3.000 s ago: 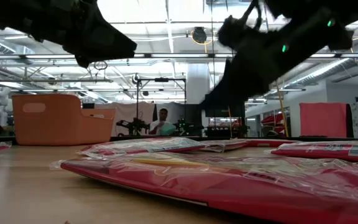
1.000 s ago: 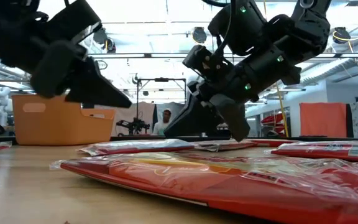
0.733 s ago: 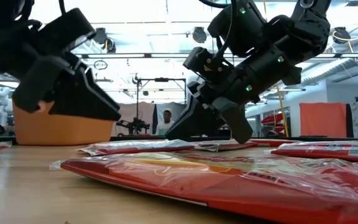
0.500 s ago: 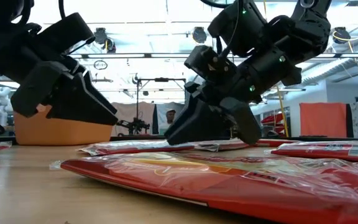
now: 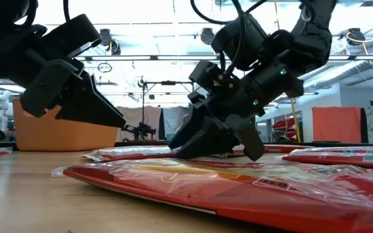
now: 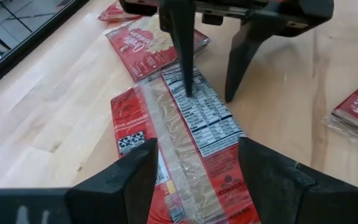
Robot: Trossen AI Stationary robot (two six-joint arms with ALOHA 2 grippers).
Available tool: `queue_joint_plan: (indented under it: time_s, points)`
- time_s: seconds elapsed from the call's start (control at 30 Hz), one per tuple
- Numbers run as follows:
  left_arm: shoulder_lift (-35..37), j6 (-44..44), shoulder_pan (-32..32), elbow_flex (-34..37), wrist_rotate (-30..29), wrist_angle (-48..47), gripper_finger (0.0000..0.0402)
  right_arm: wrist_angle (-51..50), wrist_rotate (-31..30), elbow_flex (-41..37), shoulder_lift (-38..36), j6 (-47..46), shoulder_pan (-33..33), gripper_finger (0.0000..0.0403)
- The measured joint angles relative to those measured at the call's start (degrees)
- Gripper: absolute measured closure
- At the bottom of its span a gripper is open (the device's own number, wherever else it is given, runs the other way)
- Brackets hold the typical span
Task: Sort popcorn bags into baskets
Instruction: Put the red popcorn bag into the orange bin
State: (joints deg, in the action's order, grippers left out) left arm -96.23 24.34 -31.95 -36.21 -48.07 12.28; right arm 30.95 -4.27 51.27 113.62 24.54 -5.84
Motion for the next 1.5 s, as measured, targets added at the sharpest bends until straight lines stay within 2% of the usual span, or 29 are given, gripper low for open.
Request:
queue_joint_plan:
  time_s: [0.2,0.27,0.63,0.97,1.07,1.17,1.5]
  points:
    - [0.0,-2.5,0.05,0.0,0.0,1.36,0.0174,-0.82,1.53,-0.02,0.01,-2.9,0.89,0.037]
    - [0.0,-3.52,0.05,0.0,0.0,1.95,0.0174,-0.91,1.46,-0.02,0.02,-3.36,0.91,0.0393]
    - [0.0,-0.41,-2.76,0.02,-0.09,-4.45,0.0174,0.16,1.18,-0.22,-2.24,-16.54,1.25,0.0402]
    - [0.0,-0.15,-3.82,0.02,3.0,-9.64,0.0174,0.16,1.17,-0.17,-3.39,-16.51,1.66,0.0402]
    - [0.0,-0.03,-3.6,0.02,3.04,-9.84,0.0174,-0.29,-0.88,-0.17,-3.39,-17.41,1.7,0.0395]
    - [0.0,1.62,-2.91,0.02,3.04,-11.1,0.0174,-0.88,-4.39,-0.14,-3.54,-18.85,1.77,0.0371]
    - [0.0,2.78,-0.16,0.02,4.52,-12.99,0.0174,-7.24,-4.69,-0.04,-3.72,-18.27,3.23,0.0229]
